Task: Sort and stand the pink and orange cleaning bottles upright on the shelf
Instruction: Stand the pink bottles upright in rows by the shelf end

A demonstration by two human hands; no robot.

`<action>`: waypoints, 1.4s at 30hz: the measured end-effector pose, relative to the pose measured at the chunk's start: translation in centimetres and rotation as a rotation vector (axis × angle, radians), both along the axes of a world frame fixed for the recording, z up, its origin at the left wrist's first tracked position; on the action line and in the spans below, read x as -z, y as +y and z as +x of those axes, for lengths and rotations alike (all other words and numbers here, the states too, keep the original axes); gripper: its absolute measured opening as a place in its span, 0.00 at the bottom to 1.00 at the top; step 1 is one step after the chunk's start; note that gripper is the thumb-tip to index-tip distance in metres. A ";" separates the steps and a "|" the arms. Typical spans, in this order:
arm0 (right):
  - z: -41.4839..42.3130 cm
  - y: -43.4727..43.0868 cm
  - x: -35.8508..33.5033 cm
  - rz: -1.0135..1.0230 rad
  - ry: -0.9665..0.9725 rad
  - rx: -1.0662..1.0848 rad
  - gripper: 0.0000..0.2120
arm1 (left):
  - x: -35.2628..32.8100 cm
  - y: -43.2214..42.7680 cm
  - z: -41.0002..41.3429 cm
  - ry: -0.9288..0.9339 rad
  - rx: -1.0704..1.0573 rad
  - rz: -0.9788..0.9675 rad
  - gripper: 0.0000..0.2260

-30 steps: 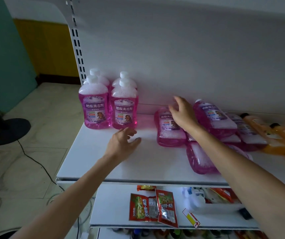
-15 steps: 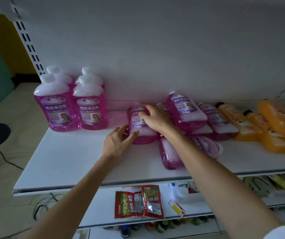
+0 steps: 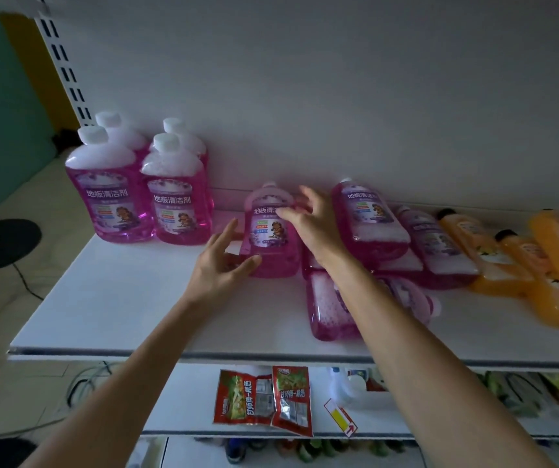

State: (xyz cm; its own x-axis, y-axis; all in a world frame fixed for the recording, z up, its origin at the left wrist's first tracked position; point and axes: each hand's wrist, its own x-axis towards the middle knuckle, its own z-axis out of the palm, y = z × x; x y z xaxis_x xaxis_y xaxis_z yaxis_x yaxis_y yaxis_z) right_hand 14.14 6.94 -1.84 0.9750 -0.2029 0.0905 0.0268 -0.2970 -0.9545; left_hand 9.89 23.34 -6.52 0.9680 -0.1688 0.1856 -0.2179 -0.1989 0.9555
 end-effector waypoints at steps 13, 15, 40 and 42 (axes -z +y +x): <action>1.8 1.0 -1.2 -0.692 0.172 -0.178 0.22 | -0.4 0.3 -0.3 0.005 -0.030 0.211 0.36; 2.1 0.5 -1.8 -0.689 0.231 -0.235 0.28 | -0.4 0.1 -0.3 0.006 -0.060 0.238 0.33; 0.5 0.2 -1.0 -0.201 -0.072 -0.259 0.25 | -0.3 0.9 0.0 0.026 0.051 -0.075 0.37; 0.3 0.2 -1.5 -0.258 -0.073 -0.314 0.33 | 0.0 1.0 0.1 -0.012 -0.001 -0.051 0.36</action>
